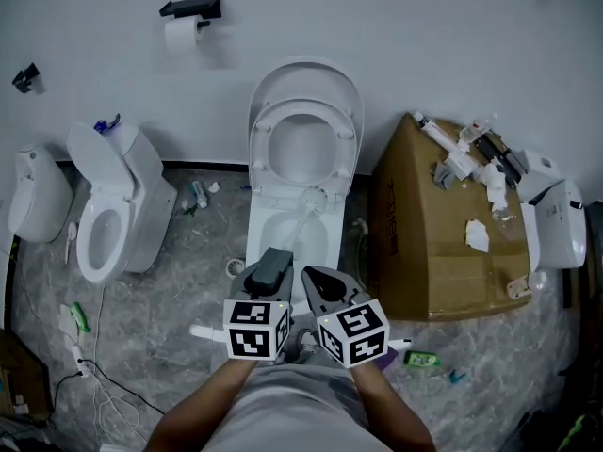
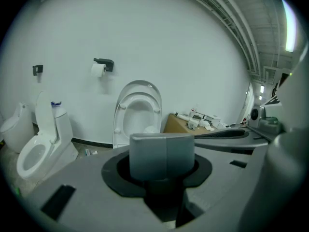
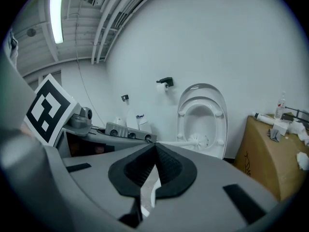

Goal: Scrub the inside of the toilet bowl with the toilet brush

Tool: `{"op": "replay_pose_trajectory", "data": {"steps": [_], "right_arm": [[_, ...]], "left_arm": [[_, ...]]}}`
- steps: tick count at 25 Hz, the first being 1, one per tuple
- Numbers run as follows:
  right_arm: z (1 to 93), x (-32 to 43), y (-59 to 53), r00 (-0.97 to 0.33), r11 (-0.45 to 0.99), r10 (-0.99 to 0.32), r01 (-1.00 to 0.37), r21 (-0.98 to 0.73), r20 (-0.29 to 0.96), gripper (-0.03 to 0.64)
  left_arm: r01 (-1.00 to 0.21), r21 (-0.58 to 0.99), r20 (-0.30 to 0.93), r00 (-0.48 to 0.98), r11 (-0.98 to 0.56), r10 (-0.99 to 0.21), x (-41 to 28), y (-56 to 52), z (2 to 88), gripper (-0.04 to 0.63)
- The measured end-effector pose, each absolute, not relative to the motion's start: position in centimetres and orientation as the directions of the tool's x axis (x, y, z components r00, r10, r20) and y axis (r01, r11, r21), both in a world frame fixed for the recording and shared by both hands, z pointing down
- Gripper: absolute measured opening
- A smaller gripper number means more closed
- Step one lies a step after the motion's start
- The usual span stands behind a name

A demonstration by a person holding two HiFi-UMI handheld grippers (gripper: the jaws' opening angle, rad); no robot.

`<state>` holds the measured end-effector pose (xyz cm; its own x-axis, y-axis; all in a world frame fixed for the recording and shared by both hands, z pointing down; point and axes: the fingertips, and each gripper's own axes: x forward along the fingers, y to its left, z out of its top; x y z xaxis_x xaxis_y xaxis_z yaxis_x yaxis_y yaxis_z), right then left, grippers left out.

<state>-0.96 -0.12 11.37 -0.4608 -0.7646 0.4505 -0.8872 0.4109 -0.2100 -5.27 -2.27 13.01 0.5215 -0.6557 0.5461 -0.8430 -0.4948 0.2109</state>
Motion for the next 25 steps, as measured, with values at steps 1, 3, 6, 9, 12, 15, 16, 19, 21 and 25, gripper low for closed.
{"op": "replay_pose_trajectory", "data": {"steps": [1, 3, 6, 9, 12, 15, 16, 19, 21, 25], "right_arm": [[11.2, -1.0, -0.1, -0.464, 0.417, -0.764, -0.885, -0.207, 0.449, -0.002], [11.0, -0.8, -0.2, -0.459, 0.415, -0.770, -0.888, -0.198, 0.444, -0.002], [10.9, -0.6, -0.2, -0.450, 0.408, -0.777, -0.893, -0.192, 0.439, -0.002], [11.1, -0.8, -0.1, -0.445, 0.406, -0.780, -0.895, -0.185, 0.440, -0.002], [10.9, -0.8, -0.2, -0.445, 0.411, -0.782, -0.894, -0.176, 0.436, -0.002], [10.7, -0.9, -0.3, -0.448, 0.424, -0.783, -0.892, -0.158, 0.432, -0.002], [10.7, -1.0, -0.3, -0.449, 0.428, -0.782, -0.891, -0.151, 0.433, -0.002], [10.9, -1.0, -0.3, -0.451, 0.435, -0.778, -0.889, -0.143, 0.437, -0.002], [10.8, -1.0, -0.4, -0.452, 0.437, -0.778, -0.888, -0.141, 0.437, -0.002], [10.8, -0.9, -0.7, -0.451, 0.436, -0.780, -0.889, -0.140, 0.434, -0.002]], "left_arm": [[-0.842, 0.205, 0.536, 0.523, -0.498, -0.663, -5.3, -2.3, 12.7, 0.156], [-0.842, 0.199, 0.515, 0.524, -0.501, -0.678, -5.3, -2.5, 12.2, 0.156], [-0.846, 0.193, 0.503, 0.520, -0.497, -0.691, -5.3, -2.5, 11.9, 0.156], [-0.848, 0.194, 0.495, 0.519, -0.493, -0.697, -5.5, -2.3, 11.8, 0.156], [-0.848, 0.191, 0.485, 0.520, -0.495, -0.703, -5.5, -2.1, 11.6, 0.156], [-0.847, 0.179, 0.481, 0.520, -0.501, -0.706, -5.5, -2.0, 11.7, 0.156], [-0.846, 0.176, 0.482, 0.519, -0.502, -0.706, -5.5, -1.9, 11.8, 0.156], [-0.847, 0.174, 0.485, 0.518, -0.503, -0.705, -5.4, -1.9, 12.1, 0.156], [-0.847, 0.173, 0.483, 0.518, -0.503, -0.706, -5.4, -2.0, 12.0, 0.156], [-0.846, 0.172, 0.480, 0.519, -0.505, -0.707, -5.4, -2.2, 12.1, 0.156]]}}
